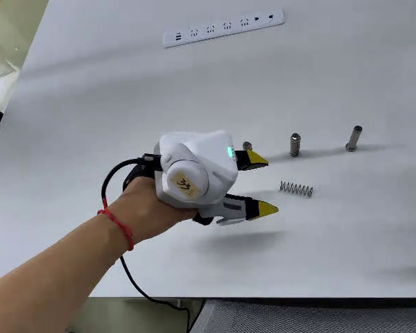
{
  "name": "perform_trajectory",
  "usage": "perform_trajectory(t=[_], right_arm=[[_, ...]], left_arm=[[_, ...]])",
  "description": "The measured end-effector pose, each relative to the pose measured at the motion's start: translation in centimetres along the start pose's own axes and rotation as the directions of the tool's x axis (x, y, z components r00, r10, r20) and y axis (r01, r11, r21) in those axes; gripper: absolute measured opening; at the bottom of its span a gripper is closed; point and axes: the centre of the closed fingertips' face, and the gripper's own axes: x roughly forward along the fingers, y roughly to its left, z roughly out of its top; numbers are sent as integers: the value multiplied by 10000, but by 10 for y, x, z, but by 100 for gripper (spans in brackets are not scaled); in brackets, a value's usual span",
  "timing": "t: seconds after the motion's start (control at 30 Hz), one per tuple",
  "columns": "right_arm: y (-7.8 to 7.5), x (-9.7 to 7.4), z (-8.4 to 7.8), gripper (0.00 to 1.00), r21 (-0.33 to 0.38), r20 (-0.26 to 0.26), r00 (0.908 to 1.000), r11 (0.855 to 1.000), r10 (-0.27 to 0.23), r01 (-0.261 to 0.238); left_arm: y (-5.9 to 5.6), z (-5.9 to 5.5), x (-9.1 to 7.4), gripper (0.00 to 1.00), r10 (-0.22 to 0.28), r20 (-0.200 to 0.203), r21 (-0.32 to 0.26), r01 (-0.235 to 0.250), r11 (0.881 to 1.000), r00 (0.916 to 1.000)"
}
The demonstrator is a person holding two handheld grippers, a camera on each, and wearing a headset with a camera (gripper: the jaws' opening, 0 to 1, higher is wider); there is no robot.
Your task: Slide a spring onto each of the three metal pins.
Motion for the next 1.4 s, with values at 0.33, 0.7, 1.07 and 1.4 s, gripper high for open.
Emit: perform_trajectory(t=[0.33,0.7,1.07,1.4], right_arm=[[-1,-9,-6,93,203,66,9996,9994,-270,269],[-1,-9,-10,91,363,76,9991,9985,-415,412],[-1,-7,-13,90,436,5,9989,9980,-460,459],[-3,-7,-12,89,438,89,9985,9976,-540,535]], left_arm=[[2,-16,38,25,-294,-1039,230,320,9992,9941],[8,-34,49,18,-67,-1789,381,137,9992,9838],[10,-40,52,13,-85,-2002,524,194,9984,9797],[7,-41,51,8,-92,-2168,714,253,9971,9762]])
